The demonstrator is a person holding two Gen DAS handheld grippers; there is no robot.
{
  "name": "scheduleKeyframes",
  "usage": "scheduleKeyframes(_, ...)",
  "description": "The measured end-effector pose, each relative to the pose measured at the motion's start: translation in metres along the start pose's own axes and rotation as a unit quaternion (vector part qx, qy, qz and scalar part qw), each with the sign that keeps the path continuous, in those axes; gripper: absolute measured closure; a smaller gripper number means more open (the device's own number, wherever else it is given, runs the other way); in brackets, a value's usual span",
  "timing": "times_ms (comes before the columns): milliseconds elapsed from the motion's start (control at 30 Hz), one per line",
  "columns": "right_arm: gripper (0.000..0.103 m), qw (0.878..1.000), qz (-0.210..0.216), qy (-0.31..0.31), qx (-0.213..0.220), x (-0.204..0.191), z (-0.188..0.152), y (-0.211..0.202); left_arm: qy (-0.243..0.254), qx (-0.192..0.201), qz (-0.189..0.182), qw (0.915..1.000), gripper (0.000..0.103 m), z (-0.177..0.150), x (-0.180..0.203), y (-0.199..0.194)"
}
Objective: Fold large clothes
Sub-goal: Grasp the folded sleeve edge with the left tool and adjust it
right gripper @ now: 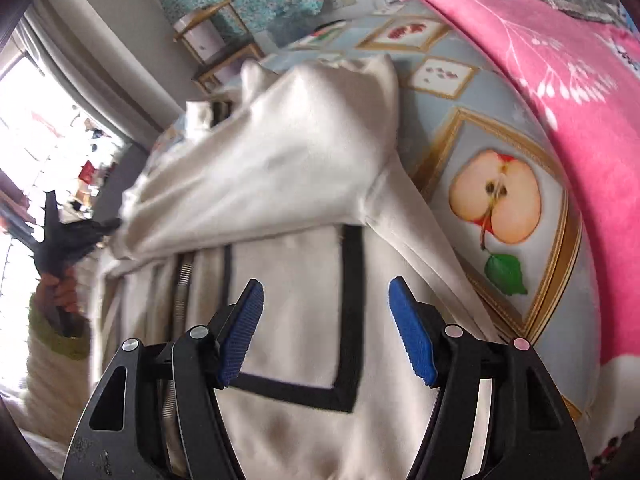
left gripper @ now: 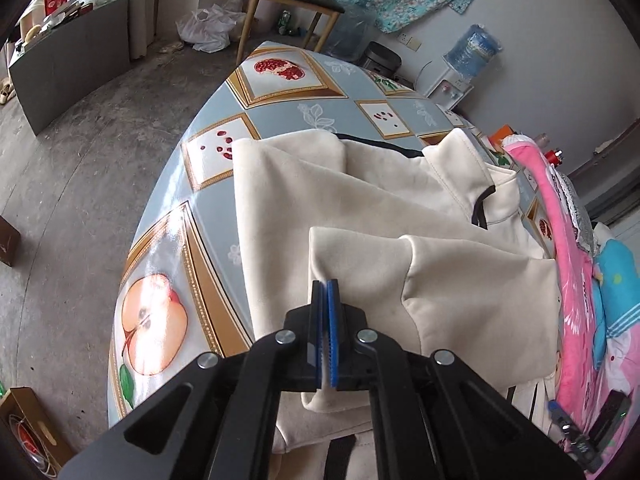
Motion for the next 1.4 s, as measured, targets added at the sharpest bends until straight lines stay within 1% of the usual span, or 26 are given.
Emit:
scheduleKeyframes(33, 0.037, 1.000, 0.013, -0.005, 0.008, -0.002, 0.011, -0.011, 0.005, 0.001, 0.001, 1.0000, 0.099, 0.000, 0.001, -0.001)
scheduleKeyframes(100, 0.031, 0.999, 0.020, -0.018, 0.024, -0.001, 0.032, -0.026, 0.013, -0.002, 0.004, 0.9999, 0.098, 0.001, 0.003, 0.000)
scheduleKeyframes(167, 0.028, 0.999, 0.024, -0.021, 0.037, 0.007, 0.064, -0.029, 0.016, -0.010, 0.007, 0.9998, 0.092, 0.000, 0.003, 0.003)
scheduleKeyframes(267, 0.028, 0.999, 0.022, 0.002, 0.031, 0.030, 0.108, -0.003, 0.009, -0.021, 0.003, 0.9997, 0.092, -0.004, -0.001, 0.009)
scheduleKeyframes(333, 0.030, 0.999, 0.000, 0.030, 0.015, 0.054, 0.133, 0.028, 0.004, -0.025, 0.002, 0.9997, 0.092, -0.008, -0.003, 0.011)
scheduleKeyframes(367, 0.034, 0.999, -0.013, 0.041, 0.006, 0.066, 0.143, 0.040, 0.003, -0.026, 0.003, 0.9997, 0.092, -0.009, -0.004, 0.012)
scheduleKeyframes(400, 0.042, 0.998, -0.022, 0.052, -0.002, 0.074, 0.149, 0.051, 0.005, -0.024, 0.004, 0.9997, 0.092, -0.010, -0.004, 0.012)
scheduleKeyframes(467, 0.046, 0.996, -0.037, 0.073, -0.020, 0.094, 0.162, 0.077, 0.012, -0.019, 0.009, 0.9997, 0.092, -0.011, -0.002, 0.013)
scheduleKeyframes(567, 0.060, 0.995, -0.061, 0.072, -0.024, 0.108, 0.175, 0.102, 0.025, -0.011, 0.013, 0.9995, 0.092, -0.012, 0.000, 0.013)
scheduleKeyframes(600, 0.078, 0.996, -0.065, 0.065, -0.022, 0.107, 0.179, 0.105, 0.029, -0.007, 0.014, 0.9995, 0.093, -0.012, 0.000, 0.013)
scheduleKeyframes(633, 0.098, 0.996, -0.066, 0.057, -0.023, 0.105, 0.181, 0.109, 0.032, -0.003, 0.016, 0.9994, 0.098, -0.012, 0.000, 0.013)
scheduleKeyframes(667, 0.098, 0.996, -0.065, 0.048, -0.022, 0.101, 0.184, 0.110, 0.037, 0.002, 0.019, 0.9992, 0.100, -0.012, 0.000, 0.012)
scheduleKeyframes(733, 0.099, 0.996, -0.086, 0.023, -0.005, 0.092, 0.188, 0.104, 0.033, 0.021, 0.006, 0.9992, 0.101, -0.010, 0.000, 0.001)
scheduleKeyframes(767, 0.099, 0.995, -0.094, 0.012, 0.003, 0.089, 0.190, 0.101, 0.028, 0.034, -0.006, 0.9990, 0.101, -0.008, 0.001, -0.011)
scheduleKeyframes(833, 0.099, 0.995, -0.098, 0.005, 0.014, 0.086, 0.192, 0.095, 0.009, 0.053, -0.051, 0.9973, 0.101, -0.002, 0.004, -0.040)
scheduleKeyframes(867, 0.099, 0.995, -0.100, 0.002, 0.018, 0.086, 0.192, 0.093, 0.005, 0.062, -0.056, 0.9965, 0.101, 0.001, 0.004, -0.050)
scheduleKeyframes(933, 0.099, 0.995, -0.100, 0.000, 0.021, 0.087, 0.192, 0.092, 0.005, 0.082, -0.041, 0.9958, 0.101, 0.005, 0.003, -0.063)
scheduleKeyframes(967, 0.099, 0.995, -0.096, 0.002, 0.020, 0.088, 0.191, 0.094, 0.008, 0.082, -0.033, 0.9961, 0.101, 0.006, 0.001, -0.064)
scheduleKeyframes(1000, 0.099, 0.995, -0.096, 0.003, 0.017, 0.090, 0.189, 0.097, 0.010, 0.076, -0.022, 0.9968, 0.101, 0.005, -0.002, -0.059)
scheduleKeyframes(1067, 0.098, 0.995, -0.102, 0.000, 0.006, 0.091, 0.188, 0.105, 0.007, 0.035, 0.008, 0.9993, 0.101, -0.002, -0.014, -0.034)
scheduleKeyframes(1100, 0.096, 0.994, -0.106, -0.004, 0.000, 0.090, 0.188, 0.107, 0.007, 0.015, 0.020, 0.9997, 0.101, -0.008, -0.019, -0.022)
scheduleKeyframes(1167, 0.087, 0.992, -0.127, -0.014, -0.005, 0.088, 0.188, 0.105, 0.007, -0.001, 0.028, 0.9996, 0.101, -0.018, -0.026, -0.010)
scheduleKeyframes(1233, 0.070, 0.989, -0.143, -0.023, 0.015, 0.082, 0.193, 0.091, 0.008, 0.008, 0.021, 0.9997, 0.101, -0.022, -0.027, -0.014)
scheduleKeyframes(1300, 0.062, 0.987, -0.148, -0.053, 0.046, 0.062, 0.202, 0.073, 0.013, 0.019, 0.013, 0.9996, 0.101, -0.022, -0.025, -0.021)
scheduleKeyframes(1367, 0.057, 0.984, -0.127, -0.109, 0.065, 0.024, 0.212, 0.061, 0.018, 0.027, 0.010, 0.9994, 0.101, -0.022, -0.023, -0.025)
scheduleKeyframes(1400, 0.052, 0.983, -0.104, -0.134, 0.065, 0.004, 0.215, 0.062, 0.020, 0.030, 0.009, 0.9993, 0.101, -0.022, -0.022, -0.026)
Point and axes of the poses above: each gripper's, at about its wrist camera, not at the fingertips, and y roughly the way its jaws point, x to its right, z to its top, the point moved 5 cm from there along y, roughly the way its jaws point, and after that the axes turned 12 degrees about -y, right-handed, at the moved point
